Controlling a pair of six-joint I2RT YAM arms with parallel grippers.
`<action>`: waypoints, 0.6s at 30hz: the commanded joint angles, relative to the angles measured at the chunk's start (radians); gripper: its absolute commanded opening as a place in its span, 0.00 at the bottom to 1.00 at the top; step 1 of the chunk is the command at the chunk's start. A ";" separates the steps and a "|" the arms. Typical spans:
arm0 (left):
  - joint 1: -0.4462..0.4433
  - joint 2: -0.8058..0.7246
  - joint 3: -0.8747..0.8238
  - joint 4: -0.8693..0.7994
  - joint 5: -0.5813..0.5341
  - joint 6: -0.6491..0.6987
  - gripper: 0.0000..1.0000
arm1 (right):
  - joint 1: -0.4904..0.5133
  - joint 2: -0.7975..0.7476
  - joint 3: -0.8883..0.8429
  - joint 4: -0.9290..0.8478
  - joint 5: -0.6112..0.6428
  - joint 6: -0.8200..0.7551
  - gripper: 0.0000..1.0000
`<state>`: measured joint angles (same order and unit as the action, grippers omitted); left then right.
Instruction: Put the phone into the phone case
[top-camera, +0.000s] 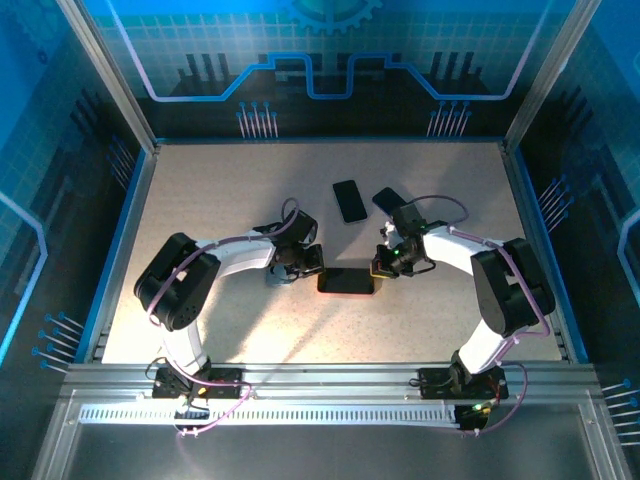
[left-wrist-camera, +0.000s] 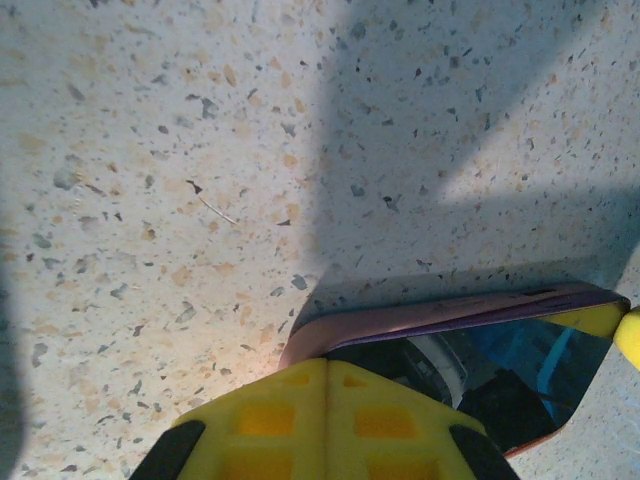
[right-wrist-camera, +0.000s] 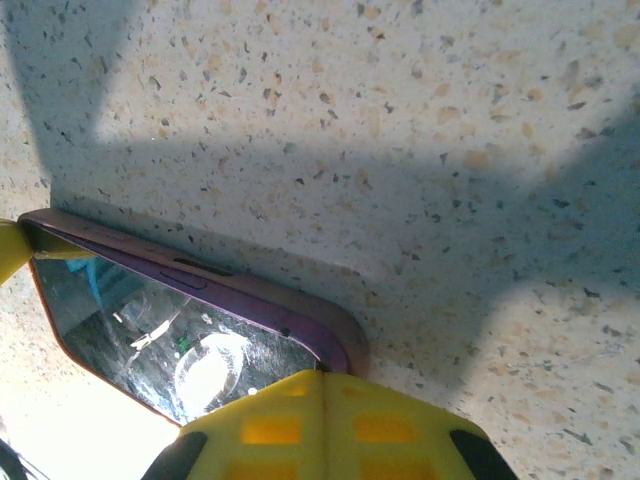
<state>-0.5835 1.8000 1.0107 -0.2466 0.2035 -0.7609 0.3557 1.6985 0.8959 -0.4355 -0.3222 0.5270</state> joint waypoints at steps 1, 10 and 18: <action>-0.003 0.057 -0.057 -0.052 -0.014 -0.012 0.04 | 0.085 0.169 -0.089 0.037 0.100 0.017 0.00; -0.003 0.073 -0.067 -0.040 -0.006 -0.014 0.04 | 0.113 0.202 -0.115 0.072 0.110 0.041 0.00; -0.003 0.087 -0.065 -0.038 -0.006 -0.014 0.03 | 0.157 0.242 -0.141 0.125 0.109 0.089 0.00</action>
<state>-0.5785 1.7992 0.9985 -0.2264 0.2150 -0.7612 0.3779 1.7012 0.8909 -0.4252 -0.2928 0.5823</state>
